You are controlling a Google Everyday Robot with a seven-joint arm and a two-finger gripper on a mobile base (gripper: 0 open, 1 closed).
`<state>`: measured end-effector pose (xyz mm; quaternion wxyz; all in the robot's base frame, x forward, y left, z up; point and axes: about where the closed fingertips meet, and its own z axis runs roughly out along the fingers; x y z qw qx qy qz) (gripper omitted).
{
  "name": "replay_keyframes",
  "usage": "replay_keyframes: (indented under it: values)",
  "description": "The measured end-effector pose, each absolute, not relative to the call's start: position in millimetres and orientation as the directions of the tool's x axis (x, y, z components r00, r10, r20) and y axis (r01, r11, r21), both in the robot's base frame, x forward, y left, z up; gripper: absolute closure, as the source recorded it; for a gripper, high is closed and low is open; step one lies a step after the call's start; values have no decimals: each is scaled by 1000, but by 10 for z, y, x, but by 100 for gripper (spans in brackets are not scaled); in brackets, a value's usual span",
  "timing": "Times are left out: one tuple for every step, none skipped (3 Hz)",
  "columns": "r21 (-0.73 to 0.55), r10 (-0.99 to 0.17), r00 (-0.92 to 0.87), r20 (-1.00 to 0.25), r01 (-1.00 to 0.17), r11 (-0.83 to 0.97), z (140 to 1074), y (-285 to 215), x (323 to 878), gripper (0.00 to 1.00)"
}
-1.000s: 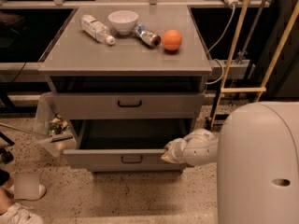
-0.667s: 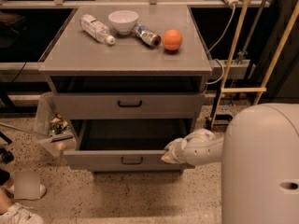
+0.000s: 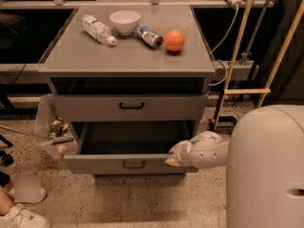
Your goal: Open middle drawer
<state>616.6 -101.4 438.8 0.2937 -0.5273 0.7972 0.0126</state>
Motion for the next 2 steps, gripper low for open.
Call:
replay_keyframes:
  values:
    - [-283, -834, -275, -479, -851, 443, 4372, -1054, 6073, 100]
    - [-282, -834, -275, -479, -851, 443, 4387, -1040, 6074, 100]
